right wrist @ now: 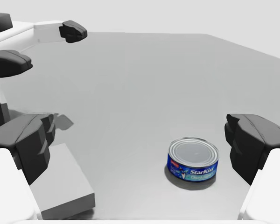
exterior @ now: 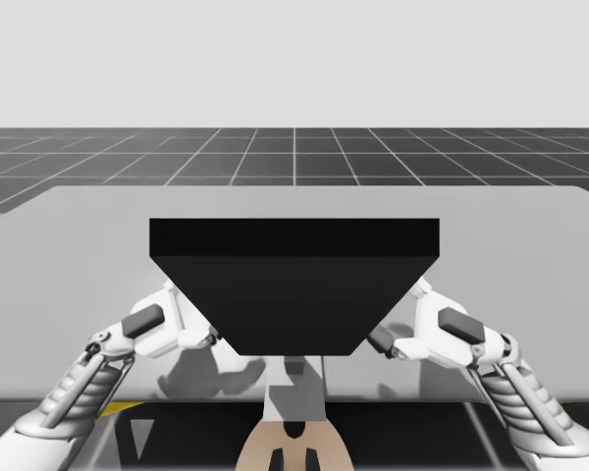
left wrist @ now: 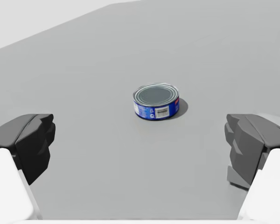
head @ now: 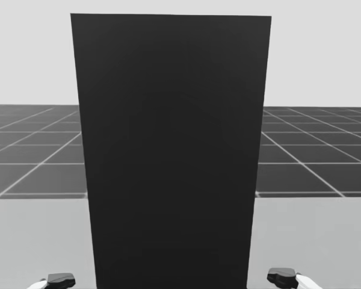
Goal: Reach around the screen and pick up the object behind it.
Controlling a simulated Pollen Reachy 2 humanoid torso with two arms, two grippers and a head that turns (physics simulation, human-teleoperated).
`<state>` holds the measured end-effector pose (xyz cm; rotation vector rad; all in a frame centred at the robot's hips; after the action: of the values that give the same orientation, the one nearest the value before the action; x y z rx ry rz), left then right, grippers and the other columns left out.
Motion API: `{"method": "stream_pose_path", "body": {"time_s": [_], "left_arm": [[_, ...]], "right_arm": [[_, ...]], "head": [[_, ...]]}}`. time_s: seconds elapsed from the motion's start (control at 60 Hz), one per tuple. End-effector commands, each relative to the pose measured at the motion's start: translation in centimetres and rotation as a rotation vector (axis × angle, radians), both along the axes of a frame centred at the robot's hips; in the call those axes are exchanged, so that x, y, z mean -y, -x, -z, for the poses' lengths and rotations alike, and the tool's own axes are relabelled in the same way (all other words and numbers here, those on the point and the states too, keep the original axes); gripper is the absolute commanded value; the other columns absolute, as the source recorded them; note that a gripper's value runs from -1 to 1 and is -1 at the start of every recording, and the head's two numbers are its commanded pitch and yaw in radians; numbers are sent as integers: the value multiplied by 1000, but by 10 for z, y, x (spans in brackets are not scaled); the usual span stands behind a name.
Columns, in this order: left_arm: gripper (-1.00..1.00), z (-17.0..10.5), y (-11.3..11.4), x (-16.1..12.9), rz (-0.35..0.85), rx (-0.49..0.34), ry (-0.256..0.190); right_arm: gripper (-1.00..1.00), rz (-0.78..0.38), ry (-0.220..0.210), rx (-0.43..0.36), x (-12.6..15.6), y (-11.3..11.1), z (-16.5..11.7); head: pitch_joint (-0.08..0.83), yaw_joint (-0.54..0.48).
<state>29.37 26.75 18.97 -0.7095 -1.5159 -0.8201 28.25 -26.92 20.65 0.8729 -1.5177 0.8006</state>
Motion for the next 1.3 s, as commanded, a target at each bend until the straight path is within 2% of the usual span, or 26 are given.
{"method": "stream_pose_path", "body": {"time_s": [0.017, 0.233, 0.333, 0.4, 0.433, 0.483, 0.5, 0.633, 0.65, 0.717, 0.817, 0.85, 1.0, 1.15, 1.3], "left_arm": [[-1000, 6, 2, 4, 27, -37, -66], [-1000, 11, 2, 5, 22, -34, -88], [-1000, 12, 2, 6, 29, -29, -88], [-1000, 12, 2, 7, 27, -25, -93], [-1000, 13, 2, 7, 28, -23, -93], [-1000, 13, 2, 7, 27, -22, -96], [-1000, 13, 2, 7, 27, -20, -98], [-1000, 13, 2, 7, 30, -15, -100], [-1000, 13, 2, 7, 31, -13, -102], [-1000, 14, 2, 7, 32, -9, -104], [-1000, 14, 3, 7, 33, -2, -109], [-1000, 14, 3, 7, 34, -1, -108], [-1000, 15, 3, 8, 30, 7, -121], [-1000, 15, 3, 7, 31, 14, -119], [-1000, 16, 3, 8, 31, 22, -128]], "right_arm": [[-1000, 27, 46, -75, 3, 1, 8], [-1000, 103, 73, -83, 7, -7, 21], [-1000, 139, 65, -99, 11, -21, 31], [-1000, 150, 22, -124, 10, -31, 38], [-1000, 163, 27, -92, 9, -39, 43], [-1000, 159, 33, -89, 8, -44, 48], [-1000, 141, 48, -89, 7, -48, 51], [-1000, 91, 80, -71, -6, -60, 61], [-1000, 84, 100, -70, -10, -63, 62], [-1000, 66, 112, -58, -17, -69, 66], [-1000, 45, 102, -51, -24, -79, 71], [-1000, 38, 83, -46, -27, -84, 72], [-1000, 10, 94, -26, -37, -106, 78], [-1000, -39, 72, -59, -51, -120, 90], [-1000, -86, 63, -52, -67, -129, 97]], "head": [[118, -33], [121, -32], [126, -35], [127, -39], [128, -39], [129, -40], [130, -39], [135, -35], [136, -34], [138, -34], [141, -33], [143, -31], [152, -34], [162, -34], [172, -34]]}}
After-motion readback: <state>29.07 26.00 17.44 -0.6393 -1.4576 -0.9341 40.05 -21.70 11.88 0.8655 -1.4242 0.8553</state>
